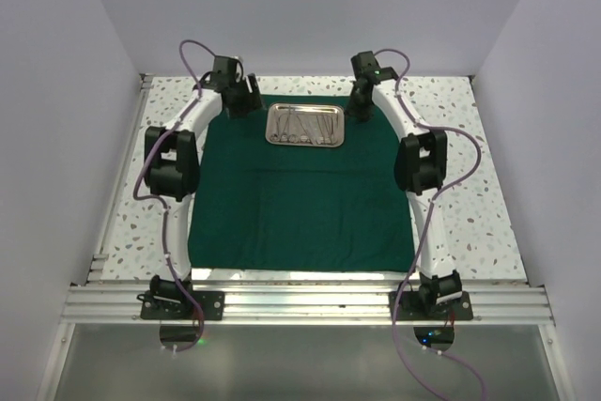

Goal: Open and lay out the surgical kit
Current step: Move the container from the surgical kit.

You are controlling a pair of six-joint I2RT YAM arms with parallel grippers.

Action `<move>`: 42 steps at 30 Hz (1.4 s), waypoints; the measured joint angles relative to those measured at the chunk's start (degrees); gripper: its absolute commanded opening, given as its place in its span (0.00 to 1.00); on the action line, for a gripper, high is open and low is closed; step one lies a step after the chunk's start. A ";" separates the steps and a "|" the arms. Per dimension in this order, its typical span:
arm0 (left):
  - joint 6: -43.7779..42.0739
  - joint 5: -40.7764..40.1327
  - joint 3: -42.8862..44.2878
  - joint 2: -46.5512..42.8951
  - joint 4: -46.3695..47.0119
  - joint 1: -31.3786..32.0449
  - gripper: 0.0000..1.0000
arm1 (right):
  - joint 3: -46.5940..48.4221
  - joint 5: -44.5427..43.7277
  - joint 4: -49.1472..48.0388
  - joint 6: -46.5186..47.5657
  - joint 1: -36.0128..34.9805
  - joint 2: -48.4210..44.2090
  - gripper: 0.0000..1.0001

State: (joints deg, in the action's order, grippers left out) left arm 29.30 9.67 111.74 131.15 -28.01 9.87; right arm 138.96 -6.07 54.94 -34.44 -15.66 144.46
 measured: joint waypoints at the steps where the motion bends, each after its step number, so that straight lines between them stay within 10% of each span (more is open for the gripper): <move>1: -0.07 0.02 0.24 0.55 -0.07 -0.07 0.70 | 0.00 -0.20 0.42 -0.02 0.17 0.55 0.33; 32: -2.08 1.60 1.75 5.92 -0.44 2.29 0.53 | 2.56 -0.35 1.64 1.31 -1.38 4.44 0.34; 42: -3.17 1.57 1.75 6.29 -0.85 2.99 0.33 | 2.43 -0.63 2.47 3.74 -4.39 4.55 0.28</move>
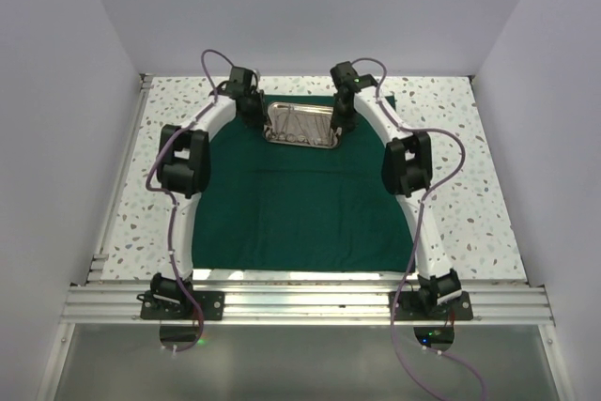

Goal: Open and lay out the surgical kit
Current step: Move the container from the surgical kit.

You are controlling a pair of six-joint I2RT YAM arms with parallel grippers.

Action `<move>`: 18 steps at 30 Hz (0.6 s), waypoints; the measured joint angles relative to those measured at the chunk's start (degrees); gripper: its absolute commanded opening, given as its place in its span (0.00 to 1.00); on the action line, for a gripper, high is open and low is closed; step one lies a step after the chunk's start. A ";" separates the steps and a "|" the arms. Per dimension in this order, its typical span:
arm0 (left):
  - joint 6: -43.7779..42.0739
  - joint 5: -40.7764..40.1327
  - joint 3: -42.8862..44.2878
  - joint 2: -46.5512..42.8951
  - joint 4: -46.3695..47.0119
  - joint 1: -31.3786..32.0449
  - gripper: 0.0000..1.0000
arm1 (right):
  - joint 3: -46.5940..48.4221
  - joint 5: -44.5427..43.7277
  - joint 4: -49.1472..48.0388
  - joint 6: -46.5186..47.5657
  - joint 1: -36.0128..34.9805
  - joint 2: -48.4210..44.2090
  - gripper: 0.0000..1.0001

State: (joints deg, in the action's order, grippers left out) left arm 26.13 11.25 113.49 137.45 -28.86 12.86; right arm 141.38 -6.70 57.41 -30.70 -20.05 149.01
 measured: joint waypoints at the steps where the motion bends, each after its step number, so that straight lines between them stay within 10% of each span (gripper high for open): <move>1: -0.20 0.00 0.00 0.02 0.00 0.13 0.33 | -0.11 -0.26 0.42 0.35 -0.48 0.00 0.26; 9: -1.53 -1.40 0.00 0.02 -0.55 0.39 0.12 | -2.78 -1.57 0.72 1.42 -1.03 -1.27 0.00; 18: -1.90 -0.83 -4.15 -2.54 0.17 0.63 0.00 | -9.79 -2.60 -1.99 1.75 -1.22 -5.07 0.00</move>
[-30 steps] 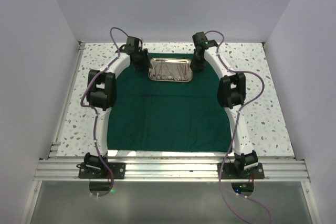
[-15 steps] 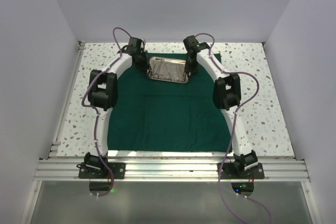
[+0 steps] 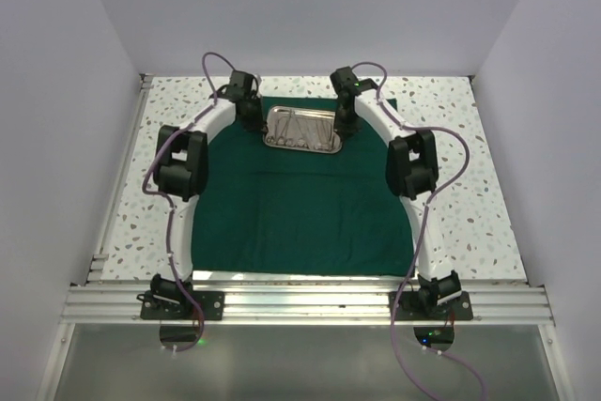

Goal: Open and lay out the surgical kit
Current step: Move the container from the surgical kit.

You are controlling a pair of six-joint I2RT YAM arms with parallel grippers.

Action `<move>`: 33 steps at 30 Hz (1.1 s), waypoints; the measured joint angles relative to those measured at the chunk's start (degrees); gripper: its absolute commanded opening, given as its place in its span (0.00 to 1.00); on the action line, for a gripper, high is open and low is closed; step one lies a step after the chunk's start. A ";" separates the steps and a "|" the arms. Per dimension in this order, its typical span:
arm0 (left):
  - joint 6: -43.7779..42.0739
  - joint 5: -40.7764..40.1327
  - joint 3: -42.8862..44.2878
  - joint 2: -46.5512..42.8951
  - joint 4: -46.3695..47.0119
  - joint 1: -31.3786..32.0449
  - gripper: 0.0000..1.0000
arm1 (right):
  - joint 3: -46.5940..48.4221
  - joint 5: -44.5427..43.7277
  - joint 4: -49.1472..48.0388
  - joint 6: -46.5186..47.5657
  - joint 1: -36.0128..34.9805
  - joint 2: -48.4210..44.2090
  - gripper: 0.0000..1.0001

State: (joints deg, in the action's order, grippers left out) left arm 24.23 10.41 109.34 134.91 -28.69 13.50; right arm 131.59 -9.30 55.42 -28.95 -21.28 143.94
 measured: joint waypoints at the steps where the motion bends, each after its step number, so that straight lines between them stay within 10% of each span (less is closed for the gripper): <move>1: -0.04 -0.02 -1.16 -0.74 0.13 0.17 0.00 | -1.27 -0.04 -0.22 0.07 -0.09 -0.81 0.00; 19: -1.22 -2.34 -23.02 -17.57 -0.76 3.87 0.00 | -17.75 1.22 1.42 -0.20 -1.55 -11.02 0.02; 23: -1.22 -2.34 -25.22 -19.91 -1.03 3.89 0.00 | -20.94 1.31 1.81 -0.92 -2.14 -12.90 0.85; 29: -1.64 -3.56 -26.34 -21.24 -1.42 3.85 0.52 | -21.70 -1.25 4.83 -0.39 -1.92 -13.14 0.98; 33: -2.16 -5.70 -26.05 -21.24 -2.38 3.65 0.61 | -20.79 -2.19 5.88 -0.37 -0.28 -13.16 0.97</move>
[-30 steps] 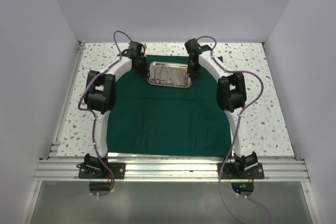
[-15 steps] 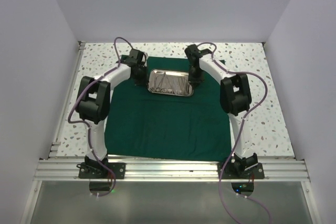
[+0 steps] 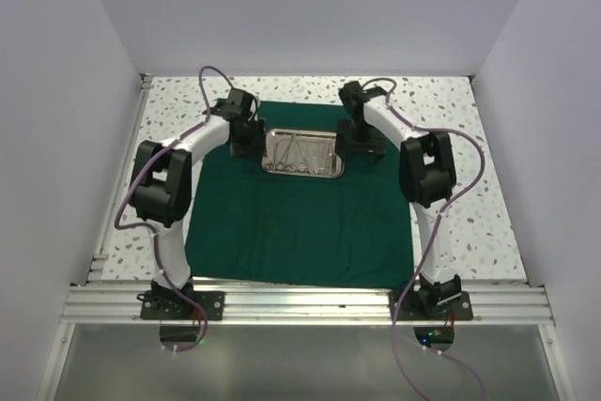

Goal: Open and lay out the surgical kit
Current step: Move the container from the surgical kit.

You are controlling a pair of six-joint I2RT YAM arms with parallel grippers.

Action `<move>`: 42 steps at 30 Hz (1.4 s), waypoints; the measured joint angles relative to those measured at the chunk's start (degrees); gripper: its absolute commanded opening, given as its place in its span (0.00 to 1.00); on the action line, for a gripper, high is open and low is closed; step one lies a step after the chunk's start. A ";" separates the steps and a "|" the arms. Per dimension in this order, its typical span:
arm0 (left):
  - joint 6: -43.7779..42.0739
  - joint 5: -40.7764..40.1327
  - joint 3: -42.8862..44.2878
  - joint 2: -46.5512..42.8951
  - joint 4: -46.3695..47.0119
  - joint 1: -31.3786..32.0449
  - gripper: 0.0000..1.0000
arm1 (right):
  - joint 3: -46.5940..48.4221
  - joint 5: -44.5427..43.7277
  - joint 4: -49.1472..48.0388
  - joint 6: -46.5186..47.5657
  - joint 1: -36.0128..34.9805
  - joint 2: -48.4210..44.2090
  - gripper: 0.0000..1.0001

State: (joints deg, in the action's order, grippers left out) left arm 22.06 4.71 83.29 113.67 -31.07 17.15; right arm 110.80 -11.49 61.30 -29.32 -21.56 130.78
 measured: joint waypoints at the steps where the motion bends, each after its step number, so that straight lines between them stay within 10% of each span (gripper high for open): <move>1: -0.22 -0.42 0.35 0.00 -0.39 -0.24 0.61 | 0.15 0.07 -0.02 0.00 0.92 0.00 0.97; 17: -0.42 -4.48 13.60 8.55 -1.77 -17.40 0.55 | 0.46 3.87 -3.21 0.90 14.01 -0.07 0.87; 22: -0.63 -4.68 18.36 14.47 -3.37 -16.52 0.55 | 0.11 8.13 -5.60 1.29 12.79 -0.63 0.38; 27: -0.63 -4.70 20.48 14.91 -3.32 -16.11 0.54 | -2.58 9.42 -6.32 1.33 10.56 -1.55 0.33; 33: -0.68 -4.72 20.46 14.91 -3.98 -16.11 0.54 | -5.44 10.23 -7.08 0.96 6.93 -1.75 0.05; 42: -0.70 -4.72 17.70 13.79 -3.89 -16.11 0.53 | -5.40 10.99 -7.30 -0.31 3.48 -1.73 0.00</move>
State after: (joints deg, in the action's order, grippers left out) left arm 21.37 -0.01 100.99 127.46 -34.96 1.04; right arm 105.41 -0.49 54.00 -29.63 -18.09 129.05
